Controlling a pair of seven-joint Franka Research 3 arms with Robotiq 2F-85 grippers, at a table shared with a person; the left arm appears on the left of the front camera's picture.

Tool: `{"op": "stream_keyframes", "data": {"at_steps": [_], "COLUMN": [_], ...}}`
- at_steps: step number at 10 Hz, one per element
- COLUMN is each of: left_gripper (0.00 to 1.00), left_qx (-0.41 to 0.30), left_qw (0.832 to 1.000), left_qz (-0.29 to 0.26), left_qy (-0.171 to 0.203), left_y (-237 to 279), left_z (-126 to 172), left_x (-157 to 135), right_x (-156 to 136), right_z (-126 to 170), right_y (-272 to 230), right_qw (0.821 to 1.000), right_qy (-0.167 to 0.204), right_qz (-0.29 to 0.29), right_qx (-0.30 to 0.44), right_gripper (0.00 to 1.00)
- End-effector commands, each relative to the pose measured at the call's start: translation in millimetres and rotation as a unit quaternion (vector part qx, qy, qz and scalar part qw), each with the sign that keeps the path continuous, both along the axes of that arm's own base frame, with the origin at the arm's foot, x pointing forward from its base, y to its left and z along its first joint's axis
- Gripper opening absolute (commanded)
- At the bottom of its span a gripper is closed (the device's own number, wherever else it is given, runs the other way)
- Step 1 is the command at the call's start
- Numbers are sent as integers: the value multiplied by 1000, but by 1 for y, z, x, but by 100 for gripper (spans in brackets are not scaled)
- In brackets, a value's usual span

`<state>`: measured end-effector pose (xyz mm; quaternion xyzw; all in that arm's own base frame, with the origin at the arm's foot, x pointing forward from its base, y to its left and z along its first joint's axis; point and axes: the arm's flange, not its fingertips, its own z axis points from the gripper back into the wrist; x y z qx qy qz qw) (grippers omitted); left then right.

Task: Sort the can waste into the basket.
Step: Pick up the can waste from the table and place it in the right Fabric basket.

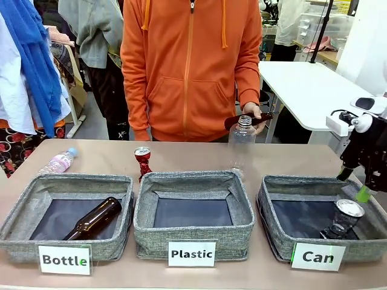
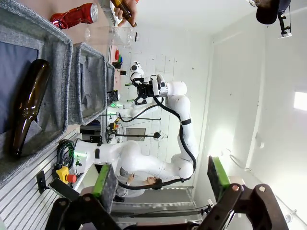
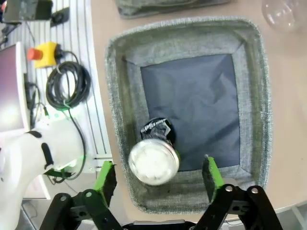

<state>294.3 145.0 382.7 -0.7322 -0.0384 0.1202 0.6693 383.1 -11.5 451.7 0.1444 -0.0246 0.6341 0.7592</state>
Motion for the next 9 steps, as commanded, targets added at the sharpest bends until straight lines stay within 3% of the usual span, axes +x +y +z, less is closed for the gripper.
{"op": "stream_keyframes", "data": {"at_steps": [1,2,4,5,6,7,8,9], "left_gripper": [100,100,100,100,100,100,100,100], "left_qx": [-7,-7,-7,-7,-7,-7,-7,-7], "left_qw": [1000,1000,1000,1000,1000,1000,1000,1000], "left_qz": [0,0,0,0,0,0,0,0], "left_qy": [-3,-3,-3,-3,-3,-3,-3,-3], "left_y": [1,1,1,1,1,1,1,1], "left_z": [3,3,3,3,3,3,3,3], "left_x": [-2,-2,-2,-2,-2,-2,-2,-2], "right_x": [4,7,15,21,32,38,43,47], "right_z": [2,4,12,20,28,30,29,26], "right_y": [-2,-3,-16,-21,-29,-35,-46,-53], "right_qw": [999,996,967,910,830,762,715,680], "right_qy": [-5,2,48,100,125,176,235,267], "right_qz": [-16,-45,-131,-222,-326,-383,-400,-427], "right_qx": [37,80,215,336,435,492,522,533], "right_gripper": [100,100,100,100,100,100,100,100]}}
